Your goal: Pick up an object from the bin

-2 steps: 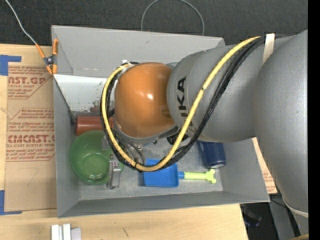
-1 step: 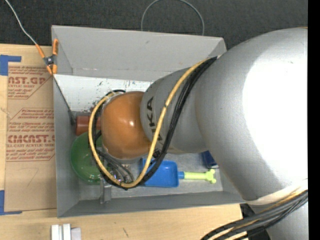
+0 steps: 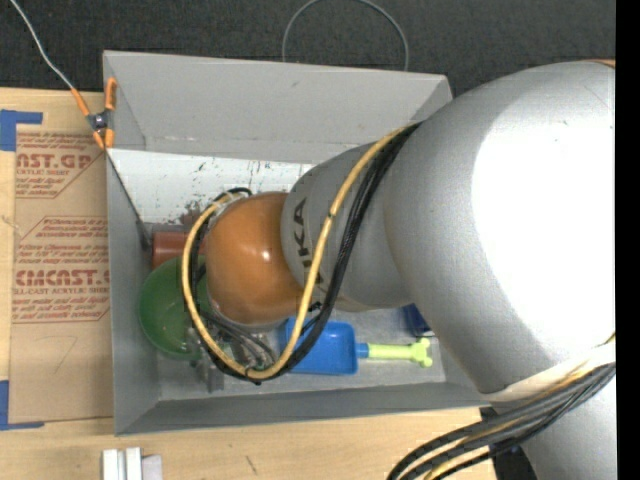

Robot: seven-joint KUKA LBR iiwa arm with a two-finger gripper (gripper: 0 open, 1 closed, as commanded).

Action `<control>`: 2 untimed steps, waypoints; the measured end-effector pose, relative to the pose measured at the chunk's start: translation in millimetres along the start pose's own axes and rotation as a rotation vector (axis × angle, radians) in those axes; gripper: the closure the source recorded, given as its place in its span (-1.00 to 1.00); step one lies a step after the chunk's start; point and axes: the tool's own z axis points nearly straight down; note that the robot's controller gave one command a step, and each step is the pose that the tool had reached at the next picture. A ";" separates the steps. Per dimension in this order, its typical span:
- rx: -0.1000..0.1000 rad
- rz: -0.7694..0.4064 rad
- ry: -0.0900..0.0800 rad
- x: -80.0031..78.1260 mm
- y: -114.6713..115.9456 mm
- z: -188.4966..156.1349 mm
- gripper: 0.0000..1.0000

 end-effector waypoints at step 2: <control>-0.002 0.045 -0.005 3.4 -2.5 -51.0 1.00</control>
Offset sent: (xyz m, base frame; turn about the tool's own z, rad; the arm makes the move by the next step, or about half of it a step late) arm -0.0041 -0.0046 0.0486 0.0452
